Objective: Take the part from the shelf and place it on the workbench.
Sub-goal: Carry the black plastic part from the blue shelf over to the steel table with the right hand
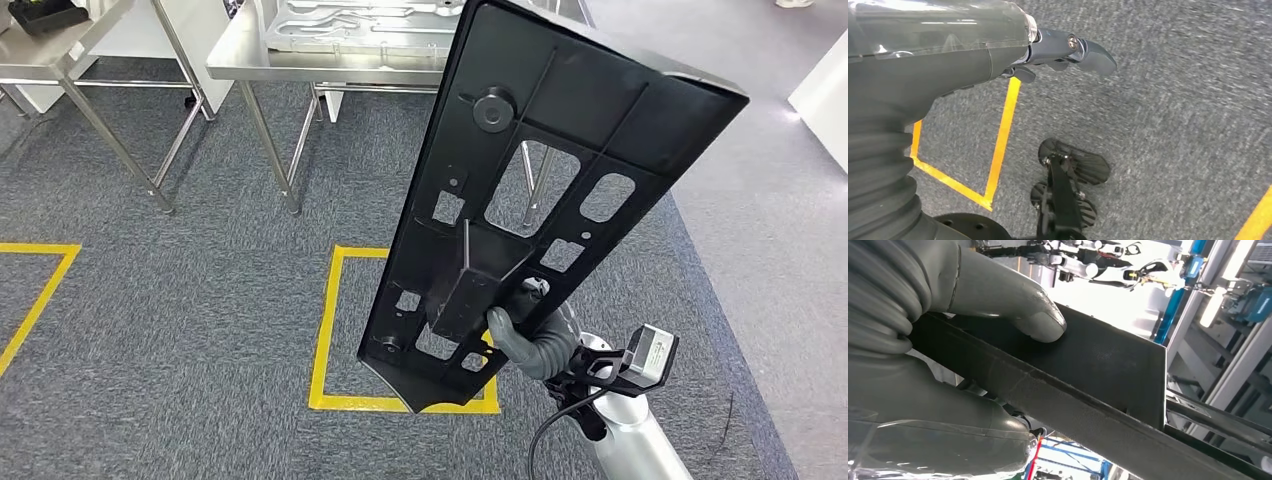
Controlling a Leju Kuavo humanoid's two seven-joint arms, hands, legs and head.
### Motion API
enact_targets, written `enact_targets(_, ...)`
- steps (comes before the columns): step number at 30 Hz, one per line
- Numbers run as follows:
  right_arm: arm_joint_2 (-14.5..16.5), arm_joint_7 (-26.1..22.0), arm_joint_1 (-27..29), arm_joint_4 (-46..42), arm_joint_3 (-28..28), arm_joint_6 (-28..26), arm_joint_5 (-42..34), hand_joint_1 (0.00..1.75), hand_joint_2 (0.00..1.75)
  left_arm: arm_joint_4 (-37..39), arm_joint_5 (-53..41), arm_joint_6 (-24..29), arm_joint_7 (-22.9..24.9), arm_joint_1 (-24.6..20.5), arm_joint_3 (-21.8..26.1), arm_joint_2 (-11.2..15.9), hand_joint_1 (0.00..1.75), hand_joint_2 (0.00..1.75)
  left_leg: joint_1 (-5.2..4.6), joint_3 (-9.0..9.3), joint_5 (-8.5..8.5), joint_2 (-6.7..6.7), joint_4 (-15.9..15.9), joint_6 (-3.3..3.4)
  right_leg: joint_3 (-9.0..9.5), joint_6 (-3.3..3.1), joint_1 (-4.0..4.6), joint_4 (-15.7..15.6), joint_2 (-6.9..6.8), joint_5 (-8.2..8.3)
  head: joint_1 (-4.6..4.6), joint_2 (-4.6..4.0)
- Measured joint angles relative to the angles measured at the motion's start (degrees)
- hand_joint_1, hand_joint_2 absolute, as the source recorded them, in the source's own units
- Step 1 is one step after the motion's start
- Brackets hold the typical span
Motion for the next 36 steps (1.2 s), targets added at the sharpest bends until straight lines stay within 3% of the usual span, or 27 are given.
enact_targets(5,0.15,0.01,-0.58,0.16,-0.10,0.41,0.05,1.75,1.75,0.00,0.06,-0.15,-0.16,0.00,0.00,0.11,0.00,1.75,-0.03,1.18,-0.12,0.02,-1.68,1.79,-0.73,1.75,-0.10,2.43,-0.11,-0.50,0.00,0.00)
enact_targets(7,0.17,0.01,-0.87,0.16,-0.15,0.44,0.06,1.75,1.75,0.00,0.06,-0.21,-0.18,-0.02,0.00,0.14,0.00,1.75,0.04,1.59,-0.21,0.08,-1.78,2.20,-3.60,2.32,-0.33,7.82,-0.45,-3.20,0.00,0.00)
enact_targets(9,0.19,0.00,-0.94,0.20,-0.19,0.44,0.06,1.75,1.75,0.00,0.05,-0.23,-0.18,0.02,0.00,0.20,0.00,1.75,0.03,1.76,-0.49,0.13,-1.76,2.30,-7.96,2.80,-0.60,14.80,-0.56,-5.85,0.00,0.00)
enact_targets(10,0.20,0.00,-0.90,0.24,-0.20,0.44,0.06,1.75,1.75,0.00,0.04,-0.23,-0.18,0.05,0.00,0.23,0.00,1.75,0.04,1.96,-0.72,0.13,-1.76,2.25,-9.38,2.99,-0.74,16.47,-0.63,-5.89,0.00,0.00)
enact_targets(11,0.20,0.00,-0.88,0.27,-0.23,0.44,0.06,1.75,1.75,0.00,0.03,-0.26,-0.18,0.09,0.00,0.25,0.00,1.75,0.06,2.29,-1.03,0.11,-1.75,2.14,-9.73,3.03,-0.85,16.03,-0.73,-4.78,0.00,0.00)
enact_targets(12,0.20,0.00,-0.90,0.29,-0.28,0.44,0.06,1.75,1.75,0.00,0.03,-0.27,-0.19,0.12,0.00,0.25,0.00,1.75,0.09,2.79,-1.40,0.10,-1.75,1.98,-8.92,2.97,-0.92,13.38,-0.87,-2.62,0.00,0.00)
enact_targets(14,0.20,-0.01,-0.94,0.32,-0.46,0.44,0.06,1.75,1.75,0.00,0.02,-0.31,-0.22,0.11,0.00,0.25,0.00,1.75,0.10,3.92,-2.27,0.11,-1.81,1.50,-5.89,2.56,-0.82,5.71,-1.43,1.73,0.01,0.00)
enact_targets(15,0.21,-0.04,-1.00,0.37,-0.55,0.45,0.04,1.75,1.75,0.00,0.01,-0.31,-0.25,0.07,0.00,0.26,0.00,1.75,0.07,4.28,-2.63,0.16,-1.88,1.18,-4.78,2.16,-0.60,2.92,-1.72,2.44,0.01,0.00)
enact_targets(18,0.25,-0.23,-1.09,0.53,-0.76,0.46,-0.05,1.75,1.75,0.00,-0.01,-0.31,-0.32,-0.01,0.00,0.36,0.00,1.75,-0.09,5.01,-3.07,0.47,-1.89,0.00,-3.75,0.71,-0.14,0.85,-1.84,1.66,0.00,0.00)
enact_targets(20,0.25,-0.46,-1.19,0.61,-0.91,0.45,-0.13,1.75,1.75,0.00,-0.06,-0.31,-0.34,-0.01,-0.01,0.44,0.00,1.75,0.03,5.15,-3.27,0.47,0.02,-0.49,-2.32,-0.21,-0.25,0.41,-1.57,1.37,-0.01,0.00)
enact_targets(22,0.28,-0.75,-1.41,0.65,-0.98,0.45,-0.21,1.75,1.75,0.00,-0.12,-0.28,-0.35,-0.05,-0.02,0.51,0.00,1.75,0.21,2.35,-4.68,0.34,5.34,-0.72,-0.83,-0.94,-0.21,0.15,-1.45,0.67,-0.01,0.00)
enact_targets(24,0.32,-0.93,-1.33,0.74,-0.99,0.42,-0.25,1.75,1.75,0.00,-0.16,-0.18,-0.34,0.07,-0.02,0.59,0.00,1.75,0.20,-2.70,-7.37,0.28,12.40,-0.95,0.08,-1.31,0.04,0.14,-1.24,-0.18,-0.02,0.00)
enact_targets(26,0.39,-1.02,-0.93,0.82,-0.99,0.33,-0.23,1.75,1.75,0.00,-0.24,-0.03,-0.32,0.34,-0.01,0.67,0.00,1.75,0.14,-6.02,-8.37,0.25,14.79,-0.93,1.20,-1.45,0.35,0.16,-0.89,-1.13,-0.02,0.00)
enact_targets(27,0.42,-1.06,-0.79,0.84,-0.99,0.26,-0.20,1.75,1.75,0.00,-0.32,0.03,-0.31,0.43,0.00,0.70,0.00,1.75,0.03,-6.26,-7.08,0.24,12.99,-0.68,1.94,-1.46,0.51,0.16,-0.74,-1.66,-0.02,0.00)
enact_targets(29,0.45,-1.20,-0.67,0.84,-1.00,0.12,-0.15,1.75,1.75,-0.01,-0.53,0.11,-0.33,0.53,-0.01,0.83,0.00,1.75,-0.44,-4.96,-1.45,0.14,5.91,0.43,3.43,-1.40,0.76,0.16,-0.59,-2.82,-0.01,0.00)
enact_targets(31,0.46,-1.39,-0.51,0.88,-1.04,-0.01,-0.07,1.75,1.75,0.01,-0.64,0.17,-0.39,0.58,-0.03,1.02,0.00,1.75,-1.00,-3.90,2.02,-0.03,1.00,1.25,4.17,-1.04,0.85,0.14,-0.42,-3.85,-0.01,0.00)
enact_targets(34,0.45,-1.68,-0.18,0.87,-1.24,-0.15,-0.01,1.75,1.75,-0.02,-0.66,0.24,-0.49,0.62,-0.04,1.29,0.00,1.75,-1.15,-2.74,2.44,-0.20,-0.70,1.98,4.74,-0.06,0.76,0.53,-0.32,-4.22,0.01,0.00)
enact_targets(36,0.44,-1.84,-0.14,0.78,-1.45,-0.20,-0.02,1.75,1.75,-0.02,-0.66,0.24,-0.55,0.51,-0.04,1.31,0.00,1.75,-0.82,-1.26,2.39,-0.20,-1.68,2.53,4.03,0.60,0.64,2.97,-0.43,-4.37,0.01,0.00)
